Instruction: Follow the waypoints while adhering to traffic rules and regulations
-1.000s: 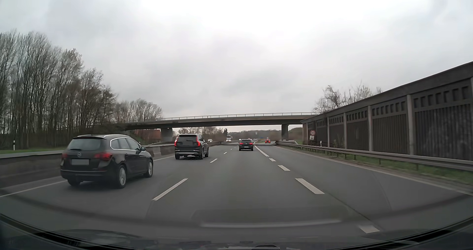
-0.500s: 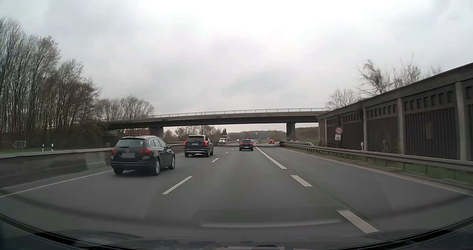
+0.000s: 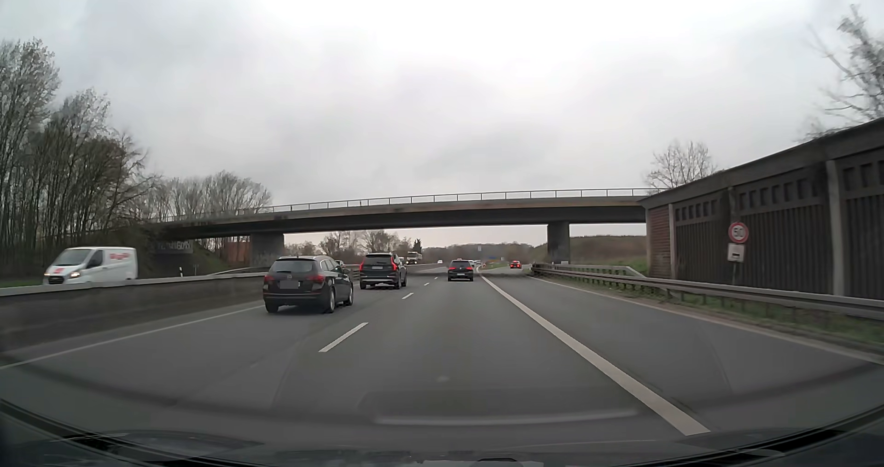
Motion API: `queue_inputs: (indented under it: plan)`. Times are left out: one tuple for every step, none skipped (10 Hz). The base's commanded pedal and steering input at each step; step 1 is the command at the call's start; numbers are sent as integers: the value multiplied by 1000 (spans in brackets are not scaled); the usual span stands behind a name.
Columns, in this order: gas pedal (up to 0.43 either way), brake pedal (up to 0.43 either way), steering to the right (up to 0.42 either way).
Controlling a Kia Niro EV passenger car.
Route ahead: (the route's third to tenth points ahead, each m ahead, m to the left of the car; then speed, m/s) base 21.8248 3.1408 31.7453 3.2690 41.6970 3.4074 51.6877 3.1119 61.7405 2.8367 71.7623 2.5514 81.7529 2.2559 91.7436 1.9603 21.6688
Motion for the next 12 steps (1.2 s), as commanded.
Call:
queue_inputs:
  plan:
    - [220, 0, 0]
    - [220, 0, 0]
    - [220, 0, 0]
    - [220, 0, 0]
    - [220, 0, 0]
    - [209, 0, 0]
    - [177, 0, 1]
    - [98, 0, 1]
    - [28, 0, 2]
    - [20, 0, 2]
    - [20, 0, 2]
    - [8, 0, 2]
